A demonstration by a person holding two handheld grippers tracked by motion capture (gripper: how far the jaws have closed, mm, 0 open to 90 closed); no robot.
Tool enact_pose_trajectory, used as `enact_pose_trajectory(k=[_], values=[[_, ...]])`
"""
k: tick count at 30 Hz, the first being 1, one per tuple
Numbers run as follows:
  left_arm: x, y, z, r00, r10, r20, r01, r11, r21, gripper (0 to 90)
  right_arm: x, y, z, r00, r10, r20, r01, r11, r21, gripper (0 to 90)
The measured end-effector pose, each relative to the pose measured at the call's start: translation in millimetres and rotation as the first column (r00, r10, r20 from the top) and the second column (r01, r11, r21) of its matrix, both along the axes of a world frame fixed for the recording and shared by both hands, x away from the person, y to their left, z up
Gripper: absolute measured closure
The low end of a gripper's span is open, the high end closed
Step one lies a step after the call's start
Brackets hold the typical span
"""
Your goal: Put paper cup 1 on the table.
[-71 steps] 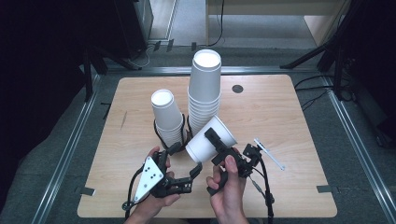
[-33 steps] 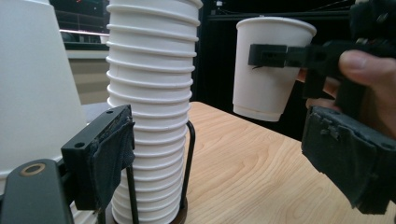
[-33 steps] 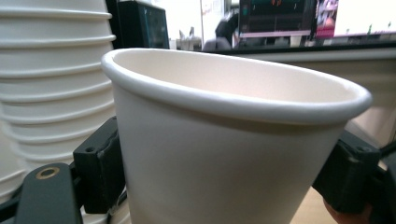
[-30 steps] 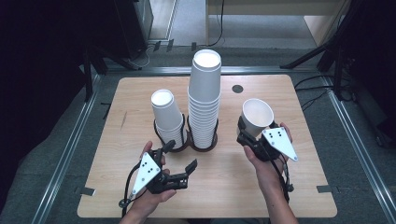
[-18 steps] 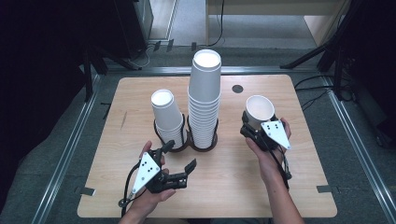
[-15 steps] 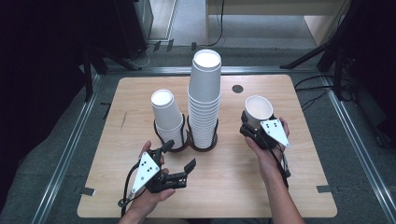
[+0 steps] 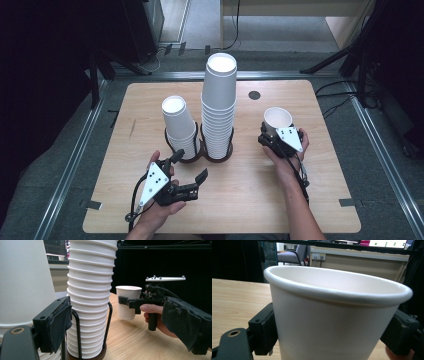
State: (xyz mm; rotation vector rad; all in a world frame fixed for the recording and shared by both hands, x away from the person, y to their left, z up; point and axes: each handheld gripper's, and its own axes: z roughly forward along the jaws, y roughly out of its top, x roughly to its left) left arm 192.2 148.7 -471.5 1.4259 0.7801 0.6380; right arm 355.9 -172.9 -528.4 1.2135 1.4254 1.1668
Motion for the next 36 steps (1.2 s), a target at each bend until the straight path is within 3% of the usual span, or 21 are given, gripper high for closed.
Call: enact_pose_trajectory(k=[16, 18, 20, 28, 36], values=[[0.0, -3.1, -3.3, 0.9999, 0.003, -0.015, -0.003, 0.9999, 0.012, 9.7, -8.5, -5.1, -14.5, 0.9984, 0.029, -0.048, -0.030, 0.9996, -0.004, 12.7], [0.2, -3.2, -3.8, 0.9998, 0.004, -0.018, -0.004, 0.9999, 0.009, 9.7, -12.2, -5.2, -14.2, 0.9971, 0.059, -0.048, -0.060, 0.9980, -0.021, 6.1], [0.2, -3.5, -4.3, 0.9998, 0.002, -0.021, -0.001, 0.9999, 0.013, 9.7, -15.0, -5.0, -13.2, 0.9953, 0.083, -0.051, -0.084, 0.9959, -0.033, 0.0], [1.0, -4.5, -4.9, 0.9996, 0.005, -0.027, -0.005, 0.9999, 0.010, 8.9, -30.8, -11.8, -7.4, 0.9921, 0.114, -0.051, -0.114, 0.9934, 0.011, 0.0], [3.4, -3.4, -5.1, 0.9989, 0.024, -0.041, -0.024, 0.9997, 0.002, 8.8, -60.2, -19.6, 9.7, 0.9866, 0.163, 0.000, -0.163, 0.9866, 0.007, 0.0]])
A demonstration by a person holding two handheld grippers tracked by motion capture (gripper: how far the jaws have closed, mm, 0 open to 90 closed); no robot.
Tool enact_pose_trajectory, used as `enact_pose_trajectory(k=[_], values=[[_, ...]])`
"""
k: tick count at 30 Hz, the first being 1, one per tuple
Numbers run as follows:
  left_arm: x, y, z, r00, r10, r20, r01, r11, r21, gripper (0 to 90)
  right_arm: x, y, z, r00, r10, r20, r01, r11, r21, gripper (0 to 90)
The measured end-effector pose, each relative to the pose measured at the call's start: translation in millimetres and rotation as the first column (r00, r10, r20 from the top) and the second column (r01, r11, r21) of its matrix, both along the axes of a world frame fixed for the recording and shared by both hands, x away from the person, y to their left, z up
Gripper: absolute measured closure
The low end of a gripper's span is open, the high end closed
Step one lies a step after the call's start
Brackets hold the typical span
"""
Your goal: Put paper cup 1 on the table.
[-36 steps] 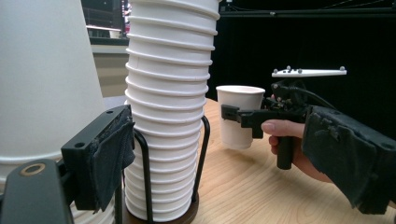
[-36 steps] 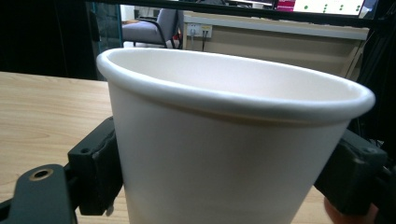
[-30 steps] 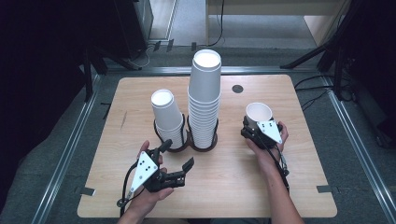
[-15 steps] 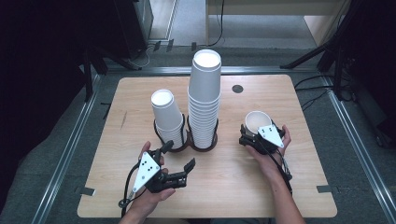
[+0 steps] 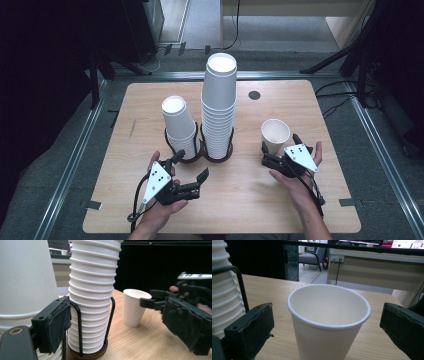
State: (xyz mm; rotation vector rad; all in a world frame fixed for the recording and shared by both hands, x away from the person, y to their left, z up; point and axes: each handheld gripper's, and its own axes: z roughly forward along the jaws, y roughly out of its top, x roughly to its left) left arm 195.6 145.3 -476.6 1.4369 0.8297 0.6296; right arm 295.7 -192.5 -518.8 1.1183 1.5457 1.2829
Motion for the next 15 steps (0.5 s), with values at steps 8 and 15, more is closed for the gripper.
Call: enact_pose_trajectory(k=[8, 15], values=[[3.7, 0.2, 1.3, 0.9983, 0.056, -0.016, -0.055, 0.9982, 0.022, 8.8, -26.2, -11.6, 45.2, 0.9989, 0.018, 0.042, -0.020, 0.9977, 0.065, 0.0], [10.3, 3.7, -0.4, 0.9959, 0.083, -0.035, -0.082, 0.9964, 0.018, 8.8, -35.4, -4.4, 93.7, 0.9951, 0.040, 0.091, -0.046, 0.9965, 0.070, 0.0]])
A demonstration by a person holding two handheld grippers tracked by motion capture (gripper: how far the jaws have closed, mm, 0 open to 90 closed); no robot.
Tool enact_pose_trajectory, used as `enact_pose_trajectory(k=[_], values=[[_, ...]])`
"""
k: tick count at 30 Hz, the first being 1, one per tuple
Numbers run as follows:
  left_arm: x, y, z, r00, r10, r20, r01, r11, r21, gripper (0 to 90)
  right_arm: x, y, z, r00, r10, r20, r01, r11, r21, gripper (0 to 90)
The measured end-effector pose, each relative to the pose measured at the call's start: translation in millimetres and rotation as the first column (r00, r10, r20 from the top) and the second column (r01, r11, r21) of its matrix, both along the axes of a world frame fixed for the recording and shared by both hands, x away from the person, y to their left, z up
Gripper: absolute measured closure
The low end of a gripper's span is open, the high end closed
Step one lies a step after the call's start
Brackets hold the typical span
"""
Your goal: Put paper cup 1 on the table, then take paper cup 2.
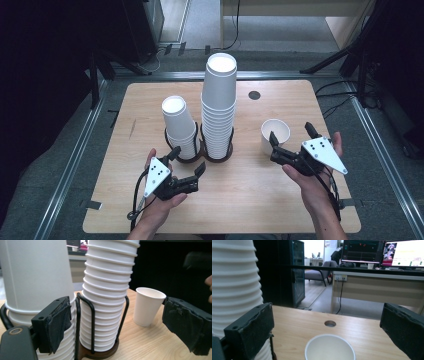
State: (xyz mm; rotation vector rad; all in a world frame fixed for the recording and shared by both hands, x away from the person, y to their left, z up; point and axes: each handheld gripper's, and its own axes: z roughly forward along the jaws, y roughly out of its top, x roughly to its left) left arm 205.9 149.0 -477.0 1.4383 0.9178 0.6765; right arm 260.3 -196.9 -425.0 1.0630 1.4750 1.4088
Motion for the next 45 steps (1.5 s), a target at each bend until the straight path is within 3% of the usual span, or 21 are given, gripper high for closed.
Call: enact_pose_trajectory(k=[8, 14, 17, 18, 29, 31, 37, 42, 45], values=[[4.5, -7.7, 1.5, 0.9991, 0.041, 0.010, -0.041, 0.9992, -0.003, 7.6, -1.2, 15.5, 35.9, 0.9992, 0.038, -0.009, -0.037, 0.9984, 0.042, 0.0], [13.1, -17.9, 12.2, 0.9975, 0.071, 0.003, -0.071, 0.9972, 0.023, 7.6, -0.1, 32.9, 59.9, 0.9962, 0.086, 0.010, -0.087, 0.9943, 0.062, 0.0], [18.9, -21.5, 18.3, 0.9971, 0.073, 0.022, -0.073, 0.9968, 0.031, 7.7, 0.9, 43.4, 68.0, 0.9937, 0.111, 0.017, -0.112, 0.9912, 0.071, 0.0], [20.2, -22.4, 19.3, 0.9970, 0.074, 0.023, -0.075, 0.9967, 0.031, 7.6, 1.7, 48.3, 71.3, 0.9918, 0.127, 0.013, -0.128, 0.9874, 0.094, 0.0], [36.3, -33.4, 23.6, 0.9933, 0.111, 0.031, -0.113, 0.9929, 0.037, 7.7, 8.0, 82.9, 91.8, 0.9772, 0.210, 0.030, -0.212, 0.9703, 0.116, 0.0], [37.8, -36.2, 22.9, 0.9925, 0.116, 0.039, -0.118, 0.9916, 0.053, 7.7, 10.4, 87.7, 95.1, 0.9753, 0.219, 0.026, -0.221, 0.9677, 0.121, 0.0], [43.5, -44.6, 20.3, 0.9911, 0.122, 0.053, -0.125, 0.9900, 0.064, 7.7, 17.8, 97.4, 100.3, 0.9706, 0.240, 0.017, -0.240, 0.9601, 0.144, 0.0], [51.3, -51.1, 17.5, 0.9914, 0.124, 0.041, -0.127, 0.9905, 0.053, 7.7, 25.6, 109.2, 100.4, 0.9665, 0.257, 0.003, -0.255, 0.9589, 0.124, 0.0], [56.4, -55.8, 15.6, 0.9872, 0.152, 0.049, -0.154, 0.9861, 0.060, 7.7, 30.6, 115.0, 99.3, 0.9631, 0.269, -0.010, -0.266, 0.9558, 0.125, 0.0]])
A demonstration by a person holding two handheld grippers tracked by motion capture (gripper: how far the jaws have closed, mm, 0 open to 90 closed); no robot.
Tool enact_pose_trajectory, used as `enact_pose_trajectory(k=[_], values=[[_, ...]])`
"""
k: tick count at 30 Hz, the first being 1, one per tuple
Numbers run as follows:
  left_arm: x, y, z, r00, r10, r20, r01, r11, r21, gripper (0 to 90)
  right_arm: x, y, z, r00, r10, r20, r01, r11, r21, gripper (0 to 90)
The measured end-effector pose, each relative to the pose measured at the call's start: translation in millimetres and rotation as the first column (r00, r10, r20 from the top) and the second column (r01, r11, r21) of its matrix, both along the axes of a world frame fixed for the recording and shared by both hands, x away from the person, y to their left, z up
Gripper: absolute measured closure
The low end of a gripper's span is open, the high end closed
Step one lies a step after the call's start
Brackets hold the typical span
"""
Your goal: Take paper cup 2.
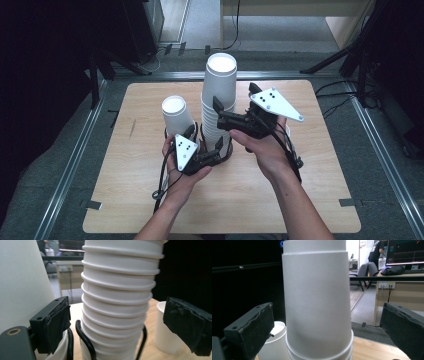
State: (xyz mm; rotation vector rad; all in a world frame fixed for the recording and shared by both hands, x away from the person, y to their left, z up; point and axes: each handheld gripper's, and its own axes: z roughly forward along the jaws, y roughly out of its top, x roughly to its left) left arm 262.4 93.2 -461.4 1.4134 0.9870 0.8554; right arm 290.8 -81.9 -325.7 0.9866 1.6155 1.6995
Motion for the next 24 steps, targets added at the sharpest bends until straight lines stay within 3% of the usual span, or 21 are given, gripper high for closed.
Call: enact_pose_trajectory(k=[9, 16, 21, 24], values=[[15.2, -13.6, 0.7, 0.9999, 0.011, -0.011, -0.011, 0.9998, -0.015, 7.7, 19.3, 18.3, -3.1, 0.9990, 0.019, -0.039, -0.020, 0.9994, -0.027, 0.0], [21.1, -21.9, -0.6, 0.9990, 0.042, -0.013, -0.042, 0.9988, 0.026, 8.5, 28.8, 26.2, -8.2, 0.9983, 0.009, -0.057, -0.012, 0.9988, -0.049, 0.0], [24.5, -22.5, -1.6, 0.9989, 0.046, -0.012, -0.046, 0.9979, 0.046, 8.7, 31.6, 30.1, -14.5, 0.9984, 0.006, -0.056, -0.010, 0.9973, -0.073, 7.1], [24.5, -22.1, -1.2, 0.9989, 0.044, -0.014, -0.044, 0.9981, 0.044, 8.9, 31.4, 30.7, -15.8, 0.9985, 0.008, -0.054, -0.011, 0.9981, -0.061, 9.6]])
